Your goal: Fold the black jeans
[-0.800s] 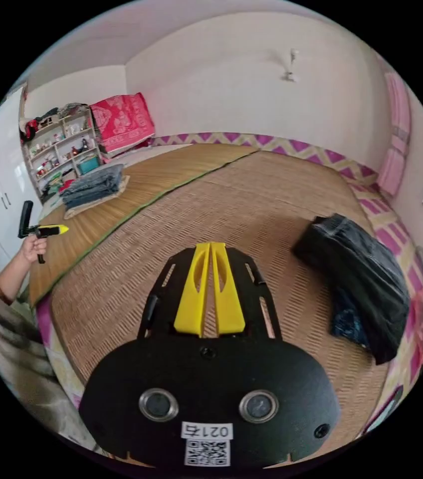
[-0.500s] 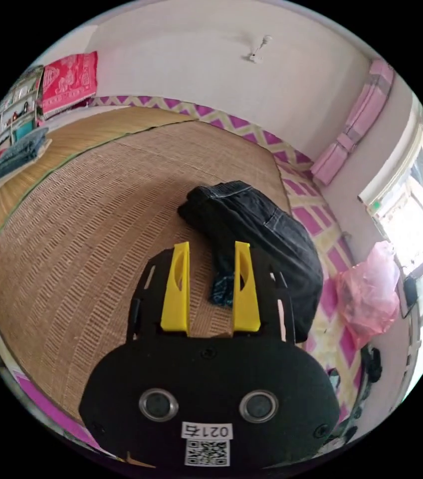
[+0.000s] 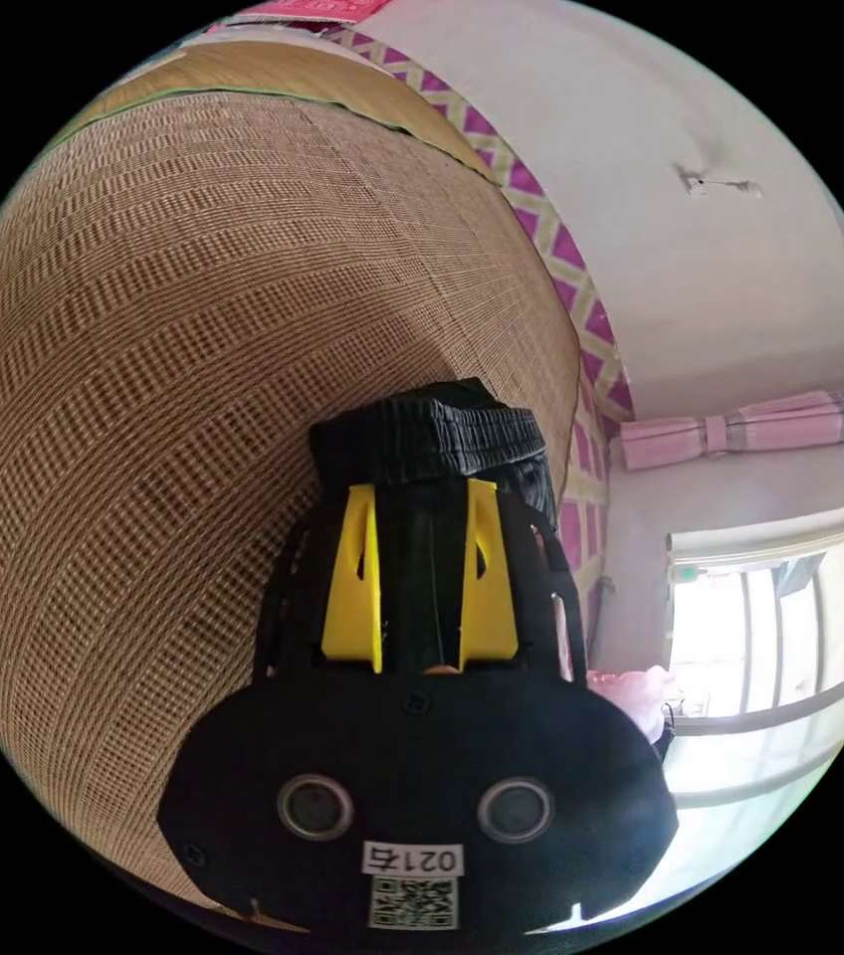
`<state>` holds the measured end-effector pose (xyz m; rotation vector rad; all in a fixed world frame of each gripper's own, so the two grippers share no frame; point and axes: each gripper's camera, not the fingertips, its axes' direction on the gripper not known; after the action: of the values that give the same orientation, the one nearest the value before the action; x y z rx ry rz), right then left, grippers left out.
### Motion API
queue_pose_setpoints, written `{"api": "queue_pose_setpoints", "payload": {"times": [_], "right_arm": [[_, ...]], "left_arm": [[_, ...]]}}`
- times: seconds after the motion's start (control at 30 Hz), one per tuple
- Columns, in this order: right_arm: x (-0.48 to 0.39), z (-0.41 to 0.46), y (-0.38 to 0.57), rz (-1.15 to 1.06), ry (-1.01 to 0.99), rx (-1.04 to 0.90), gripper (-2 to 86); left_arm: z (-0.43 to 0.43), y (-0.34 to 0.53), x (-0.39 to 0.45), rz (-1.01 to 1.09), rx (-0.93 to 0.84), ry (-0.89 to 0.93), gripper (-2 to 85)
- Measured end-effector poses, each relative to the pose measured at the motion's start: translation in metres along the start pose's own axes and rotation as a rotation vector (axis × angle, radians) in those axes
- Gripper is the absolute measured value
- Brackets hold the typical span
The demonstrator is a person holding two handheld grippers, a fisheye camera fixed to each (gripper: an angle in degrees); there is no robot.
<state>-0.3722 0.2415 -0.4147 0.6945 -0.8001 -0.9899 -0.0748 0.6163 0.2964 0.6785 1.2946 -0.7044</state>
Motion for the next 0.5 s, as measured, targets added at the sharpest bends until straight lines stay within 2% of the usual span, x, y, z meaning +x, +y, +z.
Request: {"api": "queue_pose_setpoints", "payload": {"times": [0.1, 0.27, 0.5], "right_arm": [[0.003, 0.002, -0.003, 0.025, -0.043, -0.006, 8.2], [-0.003, -0.001, -0.007, 0.012, 0.019, -0.043, 4.8], [0.12, -0.089, 0.035, 0.429, -0.102, 0.04, 3.2]], "left_arm": [[0.0, -0.014, 0.011, 0.026, -0.011, 0.015, -0.6], [0.0, -0.04, 0.035, 0.081, -0.056, -0.021, -0.9], [-0.02, -0.063, 0.035, 0.024, -0.046, -0.059, -1.0]]}}
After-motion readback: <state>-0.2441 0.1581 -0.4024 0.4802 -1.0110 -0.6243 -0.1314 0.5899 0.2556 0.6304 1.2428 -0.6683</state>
